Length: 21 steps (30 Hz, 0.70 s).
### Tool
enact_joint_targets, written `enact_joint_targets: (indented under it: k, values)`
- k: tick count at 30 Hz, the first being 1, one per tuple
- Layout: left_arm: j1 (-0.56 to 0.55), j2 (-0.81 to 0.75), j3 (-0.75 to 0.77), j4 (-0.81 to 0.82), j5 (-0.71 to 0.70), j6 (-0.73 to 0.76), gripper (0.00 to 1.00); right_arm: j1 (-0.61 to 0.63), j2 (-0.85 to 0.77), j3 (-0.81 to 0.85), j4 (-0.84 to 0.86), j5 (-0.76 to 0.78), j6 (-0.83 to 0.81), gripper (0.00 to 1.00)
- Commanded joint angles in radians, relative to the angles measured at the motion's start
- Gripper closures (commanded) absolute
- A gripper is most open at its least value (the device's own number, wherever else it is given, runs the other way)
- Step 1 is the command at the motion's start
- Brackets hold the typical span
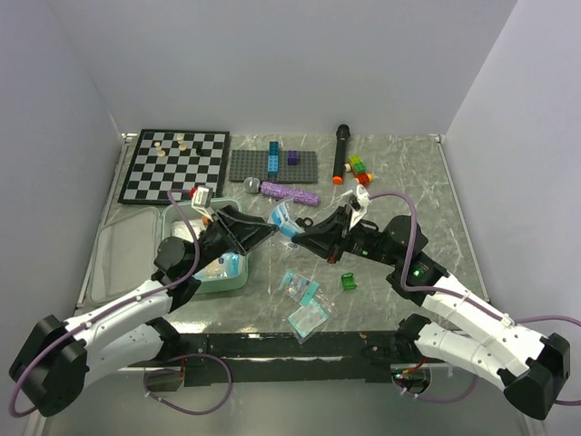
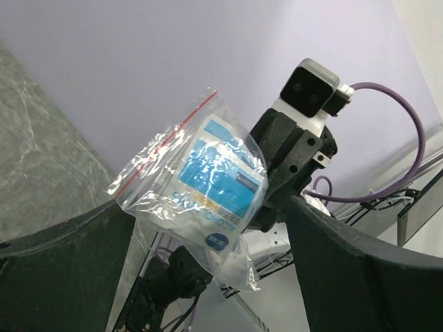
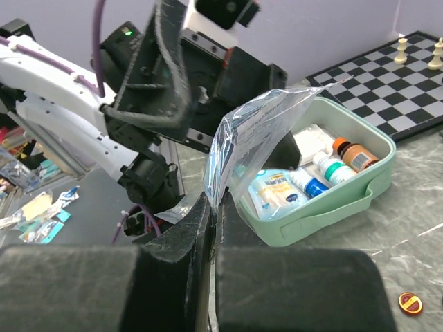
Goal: Organize the medicine kit
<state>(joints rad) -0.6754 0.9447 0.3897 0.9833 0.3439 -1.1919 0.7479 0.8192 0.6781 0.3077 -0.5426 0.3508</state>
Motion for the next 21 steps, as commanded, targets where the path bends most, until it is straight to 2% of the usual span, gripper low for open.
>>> enact_joint_targets:
  k: [1, 5, 7, 10, 11, 16, 17, 18, 19, 21]
  values:
    - [0.004, 0.029, 0.02, 0.089, 0.055, -0.012, 0.08, 0.018, -0.018, -0.006, 0.042, 0.0, -0.012, 1.0]
    - [0.007, 0.034, 0.017, 0.06, 0.053, -0.006, 0.1, 0.021, -0.028, -0.003, 0.041, 0.015, -0.021, 1.0]
    - [0.005, 0.017, 0.008, 0.069, 0.034, -0.002, 0.18, 0.021, -0.017, 0.006, 0.027, 0.004, -0.022, 1.0]
    - [0.007, -0.017, 0.017, 0.045, 0.015, 0.031, 0.44, 0.022, -0.003, 0.0, 0.028, 0.003, -0.015, 1.0]
    - [0.005, -0.026, 0.021, 0.034, 0.012, 0.037, 0.48, 0.024, 0.001, 0.0, 0.025, 0.001, -0.012, 1.0]
    - [0.005, -0.066, 0.058, -0.05, 0.018, 0.095, 0.57, 0.024, 0.023, 0.014, -0.002, -0.002, -0.007, 1.0]
    - [0.005, -0.076, 0.058, -0.066, 0.011, 0.106, 0.63, 0.024, 0.021, 0.015, -0.012, 0.006, -0.007, 0.91]
    - [0.005, -0.087, 0.057, -0.08, 0.004, 0.116, 0.69, 0.024, 0.018, 0.017, -0.024, 0.016, -0.006, 0.67]
    - [0.007, -0.101, 0.057, -0.103, -0.003, 0.132, 0.74, 0.024, 0.015, 0.021, -0.05, 0.038, -0.003, 0.51]
    - [0.011, -0.13, 0.069, -0.18, -0.02, 0.167, 0.84, 0.024, 0.012, 0.041, -0.1, 0.093, -0.004, 0.33]
